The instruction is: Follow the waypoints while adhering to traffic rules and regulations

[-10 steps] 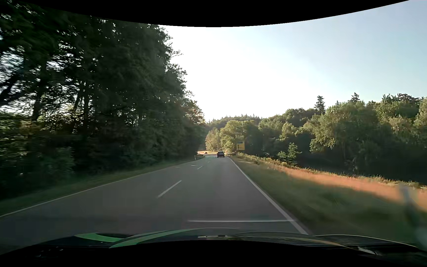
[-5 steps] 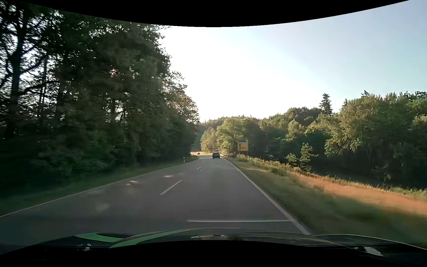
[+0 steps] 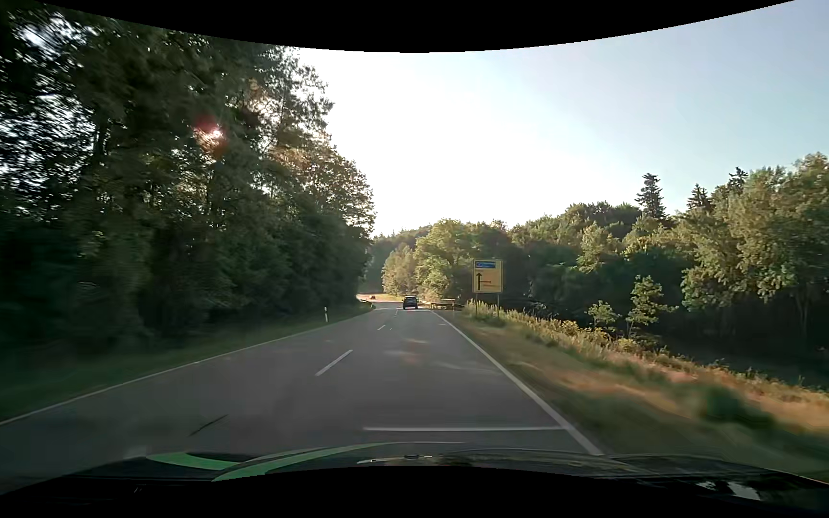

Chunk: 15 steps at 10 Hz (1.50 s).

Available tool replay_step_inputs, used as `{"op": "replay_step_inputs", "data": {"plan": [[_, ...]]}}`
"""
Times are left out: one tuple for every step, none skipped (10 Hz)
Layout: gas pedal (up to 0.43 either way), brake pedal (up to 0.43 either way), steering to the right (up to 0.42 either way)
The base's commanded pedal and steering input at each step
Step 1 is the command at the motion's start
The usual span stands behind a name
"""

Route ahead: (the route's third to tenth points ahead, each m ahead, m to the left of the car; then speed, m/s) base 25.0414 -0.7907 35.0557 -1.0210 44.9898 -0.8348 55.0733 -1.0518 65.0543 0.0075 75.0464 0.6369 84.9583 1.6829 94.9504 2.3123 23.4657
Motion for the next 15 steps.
{"op": "replay_step_inputs", "data": {"plan": [[0.339, 0.0, -0.001], [0.339, 0.0, -0.003], [0.339, 0.0, -0.005], [0.339, 0.0, -0.007], [0.339, 0.0, -0.008], [0.331, 0.0, -0.008], [0.331, 0.0, -0.008], [0.28, 0.0, -0.006], [0.268, 0.0, -0.007], [0.26, 0.0, -0.007], [0.24, 0.0, -0.007], [0.24, 0.0, -0.006], [0.228, 0.0, -0.007], [0.22, 0.0, -0.006], [0.209, 0.0, -0.006]]}}
